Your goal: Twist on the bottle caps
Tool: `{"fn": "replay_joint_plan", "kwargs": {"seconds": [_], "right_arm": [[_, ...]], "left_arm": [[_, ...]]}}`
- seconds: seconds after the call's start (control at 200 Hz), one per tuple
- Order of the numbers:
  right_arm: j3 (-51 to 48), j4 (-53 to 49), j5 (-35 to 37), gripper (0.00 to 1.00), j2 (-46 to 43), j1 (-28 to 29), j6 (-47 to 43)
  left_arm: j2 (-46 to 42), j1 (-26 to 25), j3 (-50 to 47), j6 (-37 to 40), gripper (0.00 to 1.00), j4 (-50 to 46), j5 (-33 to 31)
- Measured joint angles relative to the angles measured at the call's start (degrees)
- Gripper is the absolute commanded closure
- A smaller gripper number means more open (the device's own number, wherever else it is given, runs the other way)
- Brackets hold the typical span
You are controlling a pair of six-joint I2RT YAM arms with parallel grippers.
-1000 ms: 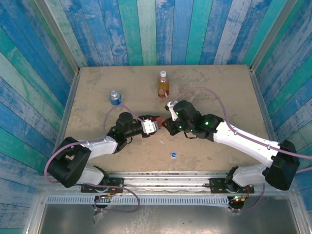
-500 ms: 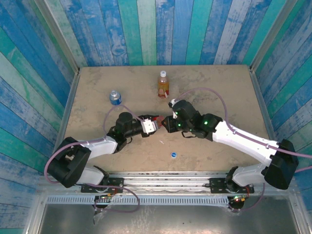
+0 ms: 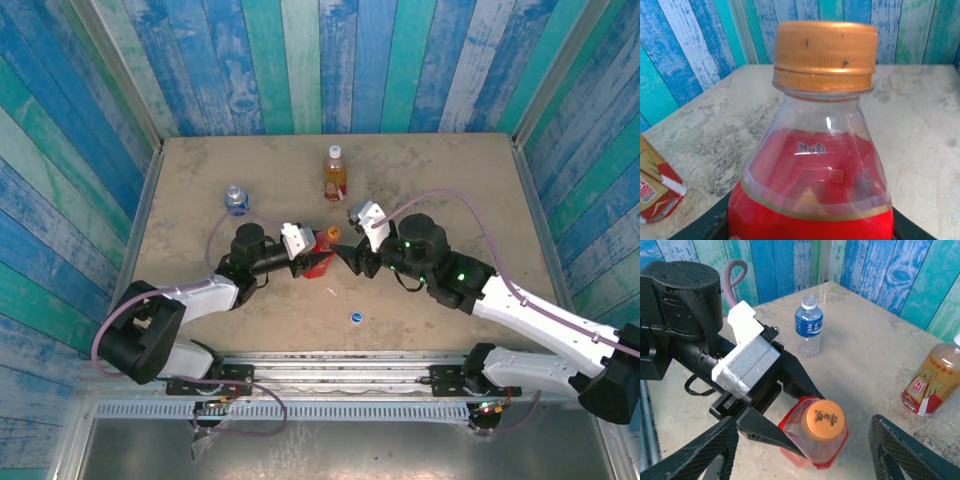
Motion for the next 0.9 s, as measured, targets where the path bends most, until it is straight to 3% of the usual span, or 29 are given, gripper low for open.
{"fn": "replay_joint_plan", "kwargs": {"seconds": [0.28, 0.39, 0.571, 0.681, 0.751, 0.896], "right_arm": [[-1.0, 8.0, -0.2, 0.39, 5.4, -1.7, 5.3], [-1.1, 9.6, -0.8, 0.49, 8.0, -1.8, 7.3], [-1.1, 10.1, -2.6, 0.75, 10.3, -2.0, 8.5], [-1.1, 10.1, -3.0, 0.8, 10.3, -2.1, 8.3], [-1.1, 9.9, -2.6, 0.82, 10.1, -2.1, 8.3], [-1.0, 7.1, 2.7, 0.84, 8.1, -2.3, 7.7]], "left_arm": [[0.2, 0.0, 0.8, -5.1, 0.49, 2.0, 3.0], [0.2, 0.0, 0.8, -5.8, 0.49, 2.5, 3.5], [0.2, 0.0, 0.8, -6.0, 0.47, 3.0, 4.0], [0.2, 0.0, 0.8, -6.3, 0.34, 3.3, 4.0], [0.2, 0.0, 0.5, -6.4, 0.19, 4.5, 4.0], [0.1, 0.1, -0.9, -6.8, 0.0, 7.1, 2.1]]}}
